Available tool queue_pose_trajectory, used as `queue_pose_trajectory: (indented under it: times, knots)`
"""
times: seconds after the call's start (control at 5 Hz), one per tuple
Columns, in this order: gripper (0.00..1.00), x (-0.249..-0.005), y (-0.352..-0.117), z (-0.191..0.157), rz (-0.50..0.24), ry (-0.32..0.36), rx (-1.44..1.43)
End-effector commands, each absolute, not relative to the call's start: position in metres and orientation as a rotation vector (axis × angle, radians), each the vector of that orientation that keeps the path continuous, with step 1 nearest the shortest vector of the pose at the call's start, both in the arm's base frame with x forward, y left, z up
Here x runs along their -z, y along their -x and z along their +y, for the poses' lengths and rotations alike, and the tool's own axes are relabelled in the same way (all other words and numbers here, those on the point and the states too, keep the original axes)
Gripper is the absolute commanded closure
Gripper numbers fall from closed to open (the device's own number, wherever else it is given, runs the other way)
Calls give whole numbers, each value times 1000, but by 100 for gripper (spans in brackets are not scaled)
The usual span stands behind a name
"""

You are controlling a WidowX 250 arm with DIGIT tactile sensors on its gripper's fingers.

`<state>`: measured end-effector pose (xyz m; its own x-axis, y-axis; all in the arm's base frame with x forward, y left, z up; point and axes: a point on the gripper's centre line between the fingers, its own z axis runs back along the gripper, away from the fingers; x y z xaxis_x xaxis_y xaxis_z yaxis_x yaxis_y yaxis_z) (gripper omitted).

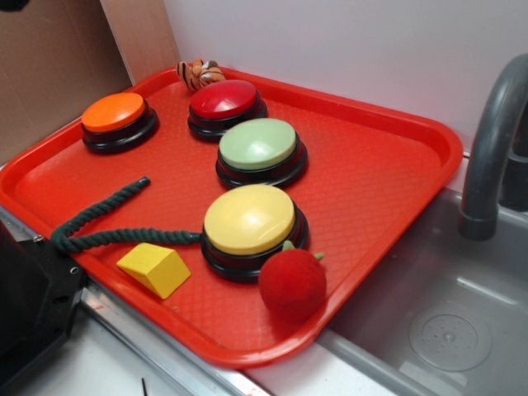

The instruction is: Push the green button.

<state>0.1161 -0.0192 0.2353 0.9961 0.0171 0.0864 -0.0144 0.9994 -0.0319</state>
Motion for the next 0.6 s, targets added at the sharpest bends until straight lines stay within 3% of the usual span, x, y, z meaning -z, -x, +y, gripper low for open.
queue_pose_trajectory:
  times: [0.0,0.2,0.4]
  knots:
    - [0,-235,-116,-19,-87,31,-16]
    - [0,-196,-166,-18,-152,10,132]
    - [0,-174,-218,-21,-195,11,185]
